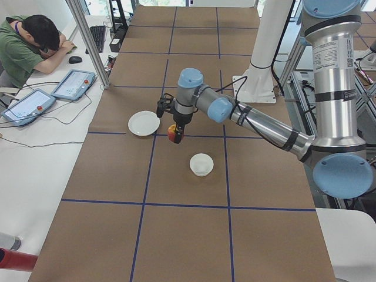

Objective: Move apple from plate to bowl
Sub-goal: 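Lift the apple with the left gripper and carry it toward the white bowl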

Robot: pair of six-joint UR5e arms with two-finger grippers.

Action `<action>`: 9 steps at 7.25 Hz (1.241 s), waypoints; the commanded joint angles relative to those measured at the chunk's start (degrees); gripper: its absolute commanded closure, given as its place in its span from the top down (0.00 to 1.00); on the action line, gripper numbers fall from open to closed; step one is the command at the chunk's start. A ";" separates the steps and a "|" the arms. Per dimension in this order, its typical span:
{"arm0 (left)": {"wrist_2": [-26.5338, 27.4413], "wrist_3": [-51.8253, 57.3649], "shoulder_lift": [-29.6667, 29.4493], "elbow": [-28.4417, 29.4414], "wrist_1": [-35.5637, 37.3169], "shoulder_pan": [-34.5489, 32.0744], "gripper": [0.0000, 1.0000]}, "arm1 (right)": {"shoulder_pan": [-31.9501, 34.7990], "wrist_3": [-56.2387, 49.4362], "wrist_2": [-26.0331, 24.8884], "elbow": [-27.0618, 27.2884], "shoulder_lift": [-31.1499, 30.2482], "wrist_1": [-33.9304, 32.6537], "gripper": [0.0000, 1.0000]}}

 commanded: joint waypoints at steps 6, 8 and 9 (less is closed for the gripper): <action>3.76 -21.31 7.69 15.52 -31.29 17.51 0.33 | 0.00 0.00 0.00 0.00 0.00 0.00 1.00; 3.68 -21.67 7.86 16.22 -31.64 18.76 0.33 | 0.00 0.00 0.00 0.00 0.00 0.00 1.00; 3.68 -23.24 7.86 16.31 -32.69 19.11 0.33 | 0.00 0.00 0.00 0.00 0.00 0.00 1.00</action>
